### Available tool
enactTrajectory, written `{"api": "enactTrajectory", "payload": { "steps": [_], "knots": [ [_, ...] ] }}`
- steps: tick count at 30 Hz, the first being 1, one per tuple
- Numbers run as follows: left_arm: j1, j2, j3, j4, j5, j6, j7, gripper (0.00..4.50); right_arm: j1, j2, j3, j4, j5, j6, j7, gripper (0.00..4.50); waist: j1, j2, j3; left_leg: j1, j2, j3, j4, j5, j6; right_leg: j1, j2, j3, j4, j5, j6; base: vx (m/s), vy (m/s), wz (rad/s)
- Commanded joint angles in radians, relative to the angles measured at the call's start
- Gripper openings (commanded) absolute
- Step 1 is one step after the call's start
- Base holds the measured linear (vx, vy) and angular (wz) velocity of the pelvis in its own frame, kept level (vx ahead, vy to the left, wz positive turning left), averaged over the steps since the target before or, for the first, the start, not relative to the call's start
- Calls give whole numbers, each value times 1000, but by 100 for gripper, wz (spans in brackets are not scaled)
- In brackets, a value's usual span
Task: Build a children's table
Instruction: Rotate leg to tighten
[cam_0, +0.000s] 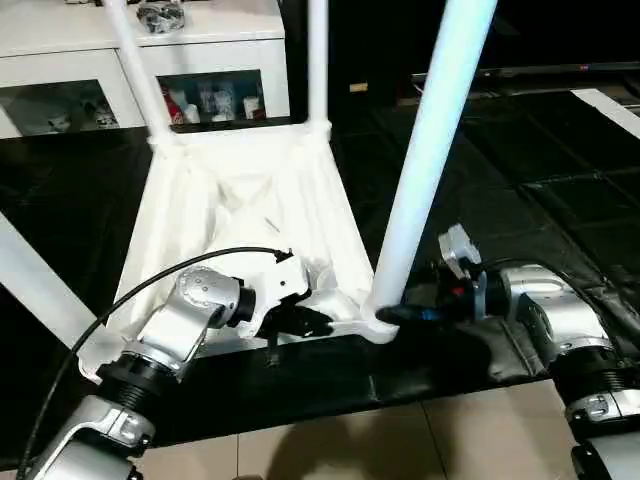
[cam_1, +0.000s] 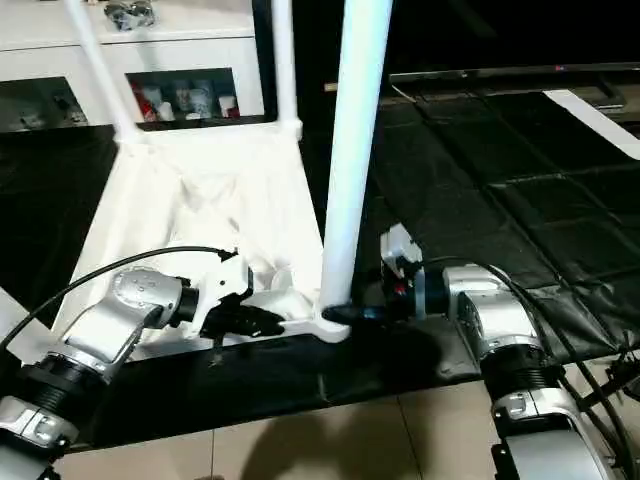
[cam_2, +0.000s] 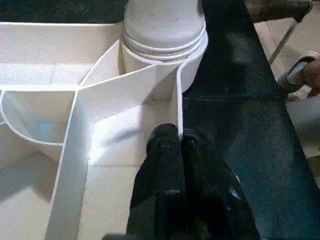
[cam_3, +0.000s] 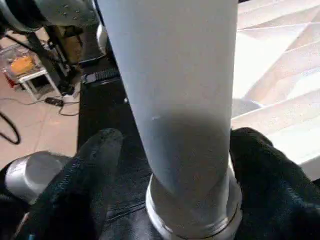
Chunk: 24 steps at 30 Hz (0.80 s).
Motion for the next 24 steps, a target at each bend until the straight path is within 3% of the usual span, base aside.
{"api": "enactTrajectory", "payload": {
  "steps": [1, 13, 24],
  "knots": [
    [-2, 5, -46, -12, 4, -14, -50, 0, -26, -10, 8, 11, -1, 3, 20, 327, -4, -12, -65, -4, 11, 20, -60, -142, 95, 65, -35, 29, -59, -174, -261, 0, 0, 0],
    [1, 17, -54, -19, 5, -24, -62, 0, -54, -4, 31, 61, -19, -20, 54, 215, -2, -15, -67, -4, 10, 21, -57, -121, 102, 65, -34, 29, -54, -155, -269, 0, 0, 0],
    [6, 14, -56, -20, 1, -17, -53, 0, -22, 7, 49, 28, -9, -1, 83, 198, 0, -12, -66, -4, 10, 20, -57, -126, 98, 65, -33, 29, -55, -157, -265, 0, 0, 0]
  ]
}}
